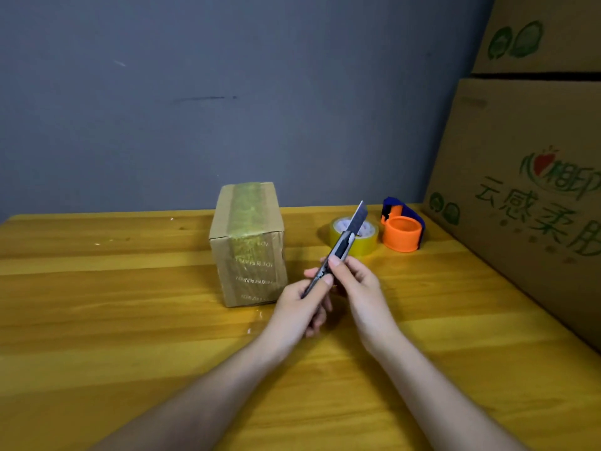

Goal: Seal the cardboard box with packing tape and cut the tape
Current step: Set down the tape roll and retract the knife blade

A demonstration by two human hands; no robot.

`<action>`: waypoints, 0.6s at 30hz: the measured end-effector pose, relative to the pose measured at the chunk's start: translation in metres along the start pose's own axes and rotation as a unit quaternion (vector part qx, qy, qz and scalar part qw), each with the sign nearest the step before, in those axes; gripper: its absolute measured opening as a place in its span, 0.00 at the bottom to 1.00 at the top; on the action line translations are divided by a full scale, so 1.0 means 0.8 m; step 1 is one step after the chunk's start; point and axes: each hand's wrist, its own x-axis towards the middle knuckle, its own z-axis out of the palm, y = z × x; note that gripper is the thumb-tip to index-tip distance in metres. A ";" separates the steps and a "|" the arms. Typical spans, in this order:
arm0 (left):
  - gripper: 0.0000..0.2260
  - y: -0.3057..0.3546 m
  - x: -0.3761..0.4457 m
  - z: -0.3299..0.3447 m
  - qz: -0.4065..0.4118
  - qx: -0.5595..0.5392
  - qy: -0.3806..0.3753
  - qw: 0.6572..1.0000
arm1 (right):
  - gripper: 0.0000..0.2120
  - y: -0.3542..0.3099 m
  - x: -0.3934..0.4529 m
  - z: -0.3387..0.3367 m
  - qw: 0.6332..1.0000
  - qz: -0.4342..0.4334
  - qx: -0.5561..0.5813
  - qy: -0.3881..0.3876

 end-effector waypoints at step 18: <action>0.10 -0.002 -0.001 -0.011 -0.024 -0.034 -0.117 0.992 | 0.09 0.012 0.007 0.000 0.999 0.005 -0.002 -0.037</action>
